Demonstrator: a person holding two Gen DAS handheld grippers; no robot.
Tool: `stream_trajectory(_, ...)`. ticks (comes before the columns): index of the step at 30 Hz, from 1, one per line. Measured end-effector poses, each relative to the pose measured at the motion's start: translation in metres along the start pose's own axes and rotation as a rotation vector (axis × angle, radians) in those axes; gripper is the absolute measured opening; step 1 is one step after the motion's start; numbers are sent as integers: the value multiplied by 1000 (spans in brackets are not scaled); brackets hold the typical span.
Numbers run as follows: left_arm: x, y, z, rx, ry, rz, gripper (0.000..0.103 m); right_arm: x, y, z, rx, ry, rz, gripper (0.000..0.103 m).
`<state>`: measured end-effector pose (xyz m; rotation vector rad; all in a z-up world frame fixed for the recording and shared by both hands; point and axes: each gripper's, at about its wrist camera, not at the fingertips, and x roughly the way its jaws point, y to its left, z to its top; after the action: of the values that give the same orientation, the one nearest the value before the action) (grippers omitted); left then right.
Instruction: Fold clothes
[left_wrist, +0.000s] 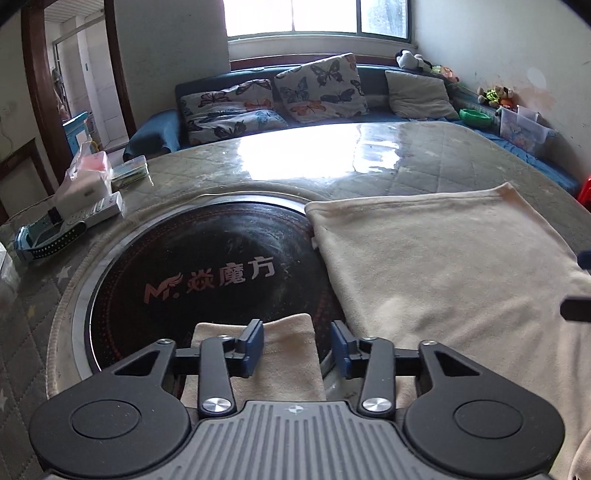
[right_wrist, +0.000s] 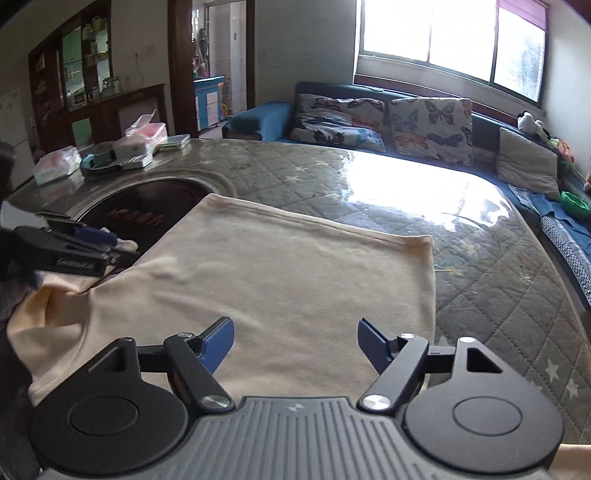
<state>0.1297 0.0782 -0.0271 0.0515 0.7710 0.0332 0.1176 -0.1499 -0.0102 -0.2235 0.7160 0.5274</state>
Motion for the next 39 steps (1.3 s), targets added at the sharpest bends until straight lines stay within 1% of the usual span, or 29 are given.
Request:
stream_trajectory(1, 0, 1, 0, -2, -3, 5, 24, -1, 2, -2, -5, 1, 3, 77)
stream_trajectory(2, -1, 4, 0, -10, -5, 8, 22, -1, 4, -4, -7, 4, 5, 77)
stream_trajectory(3, -1, 6, -1, -18, -7, 10, 14, -2, 5, -6, -8, 9, 8, 77)
stream_trajectory(4, -4, 10, -2, -33, -11, 10, 10, -2, 7, -7, -10, 13, 10, 77)
stream_trajectory(6, -10, 18, -4, -65, -28, 16, 10, -4, 10, -11, -12, 17, 17, 77)
stream_trajectory(11, -47, 52, -11, -185, -131, 26, 9, -12, 21, -16, -32, 16, 46, 77)
stream_trajectory(17, -99, 92, -33, -332, -258, 17, 9, -20, 50, -12, -120, 1, 114, 77)
stream_trajectory(20, -121, 108, -48, -374, -306, 0, 9, -21, 71, -7, -174, -11, 165, 77)
stream_trajectory(23, -137, 119, -61, -377, -339, -9, 9, -19, 91, 0, -199, -7, 249, 77)
stream_trajectory(29, -153, 133, -97, -346, -345, 48, 9, -14, 132, 3, -274, 1, 392, 77)
stream_trajectory(33, -141, 137, -116, -291, -269, 146, 8, -4, 157, -1, -322, 26, 447, 77)
stream_trajectory(37, -127, 146, -120, -312, -221, 167, 6, 4, 176, -11, -349, 67, 478, 77)
stream_trajectory(39, -121, 151, -117, -321, -197, 141, 7, 6, 184, -14, -358, 82, 491, 78)
